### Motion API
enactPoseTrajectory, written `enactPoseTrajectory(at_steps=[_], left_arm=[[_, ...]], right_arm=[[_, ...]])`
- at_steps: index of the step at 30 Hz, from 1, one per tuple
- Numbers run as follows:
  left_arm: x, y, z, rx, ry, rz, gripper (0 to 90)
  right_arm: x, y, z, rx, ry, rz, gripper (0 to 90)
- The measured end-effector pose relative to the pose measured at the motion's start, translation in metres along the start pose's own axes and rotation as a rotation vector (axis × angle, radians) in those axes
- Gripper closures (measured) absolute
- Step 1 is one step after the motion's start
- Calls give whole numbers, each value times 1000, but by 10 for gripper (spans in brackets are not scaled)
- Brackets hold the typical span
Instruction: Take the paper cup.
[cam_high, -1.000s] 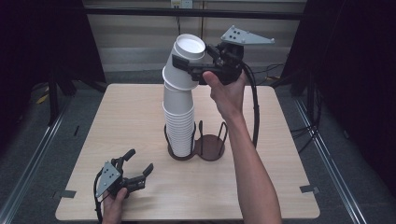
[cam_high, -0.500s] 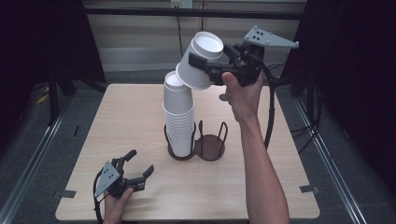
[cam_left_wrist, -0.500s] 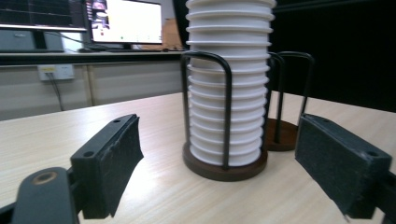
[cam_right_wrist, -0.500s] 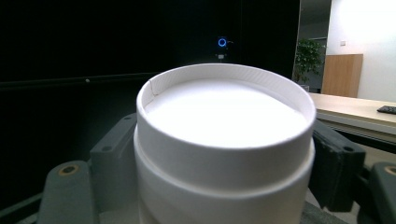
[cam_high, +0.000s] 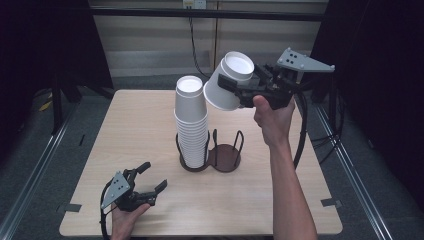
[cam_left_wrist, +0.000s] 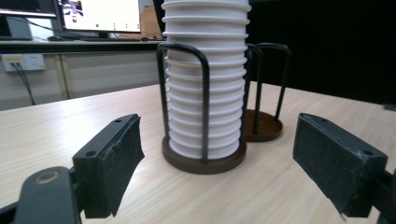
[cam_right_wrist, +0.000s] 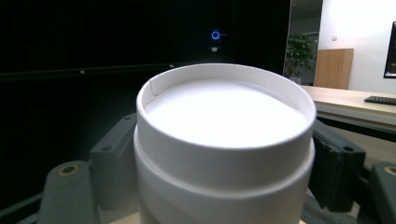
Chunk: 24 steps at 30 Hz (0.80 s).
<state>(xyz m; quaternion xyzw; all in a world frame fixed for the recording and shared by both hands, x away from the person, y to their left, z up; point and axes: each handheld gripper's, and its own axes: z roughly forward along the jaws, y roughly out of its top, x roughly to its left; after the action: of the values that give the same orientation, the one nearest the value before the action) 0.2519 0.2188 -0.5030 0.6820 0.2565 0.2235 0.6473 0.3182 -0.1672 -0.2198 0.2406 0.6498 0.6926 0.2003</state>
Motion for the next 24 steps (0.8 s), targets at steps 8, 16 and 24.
enactPoseTrajectory(at_steps=[8,16,24], left_arm=[[-5,20,6,29,-51,24,170],[-5,30,9,31,-69,13,169],[-9,34,16,41,-90,21,168]], right_arm=[[1,-13,-10,17,8,2,227],[2,-37,-20,33,2,24,226],[10,-70,-21,65,15,40,226]])
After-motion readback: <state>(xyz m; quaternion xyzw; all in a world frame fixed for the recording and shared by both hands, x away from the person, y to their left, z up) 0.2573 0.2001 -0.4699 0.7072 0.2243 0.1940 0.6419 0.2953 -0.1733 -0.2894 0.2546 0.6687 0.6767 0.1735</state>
